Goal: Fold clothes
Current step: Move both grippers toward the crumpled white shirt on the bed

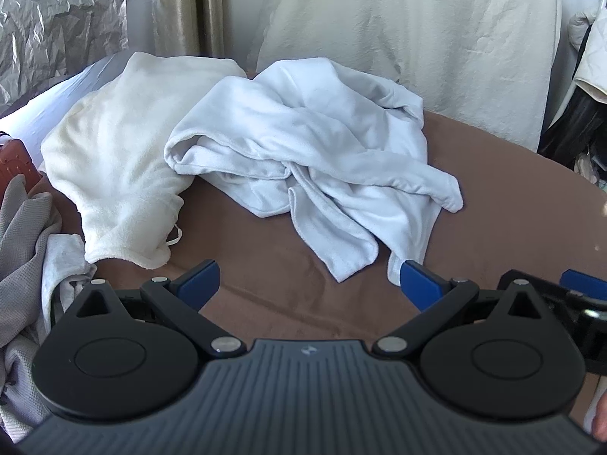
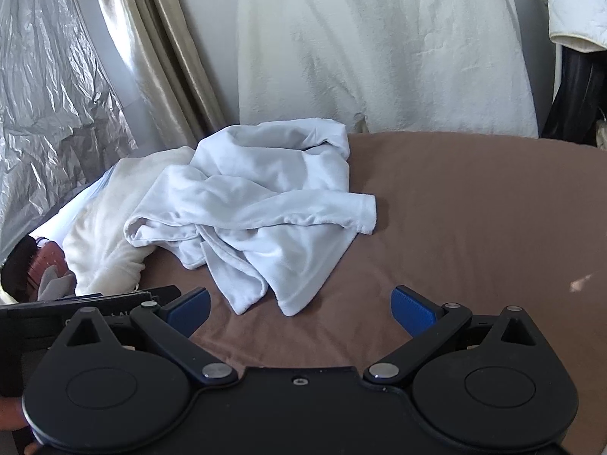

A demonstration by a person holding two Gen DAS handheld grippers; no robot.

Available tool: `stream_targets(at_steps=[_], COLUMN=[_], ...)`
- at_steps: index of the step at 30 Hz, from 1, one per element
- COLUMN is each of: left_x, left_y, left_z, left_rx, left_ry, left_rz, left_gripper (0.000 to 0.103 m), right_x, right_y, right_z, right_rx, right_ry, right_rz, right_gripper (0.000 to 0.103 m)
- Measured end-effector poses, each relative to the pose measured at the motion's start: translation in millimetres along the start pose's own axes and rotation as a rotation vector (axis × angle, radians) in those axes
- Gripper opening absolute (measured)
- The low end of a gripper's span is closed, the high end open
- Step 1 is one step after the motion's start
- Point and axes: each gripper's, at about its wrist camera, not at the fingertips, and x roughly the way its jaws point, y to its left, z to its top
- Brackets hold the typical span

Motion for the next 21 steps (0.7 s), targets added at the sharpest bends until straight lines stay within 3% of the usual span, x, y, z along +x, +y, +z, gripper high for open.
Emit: stream_targets(at_steps=[7,21], left_x=[-1.0,1.5], left_y=[-0.7,12.0], left_z=[1.3,3.3], left_rx=[-0.004,-0.051], left_ry=[-0.005,-0.003], left_rz=[-0.005,0.031], left_gripper=[0.103,0.103], right_x=[1.0,7.0], right_y=[-0.6,-5.1], right_z=[-1.2,-2.5], right_rx=[0.05,0.062], right_ry=[0.034,0.043], right_rz=[0.105,0.089], right_gripper=[0.102,0.102])
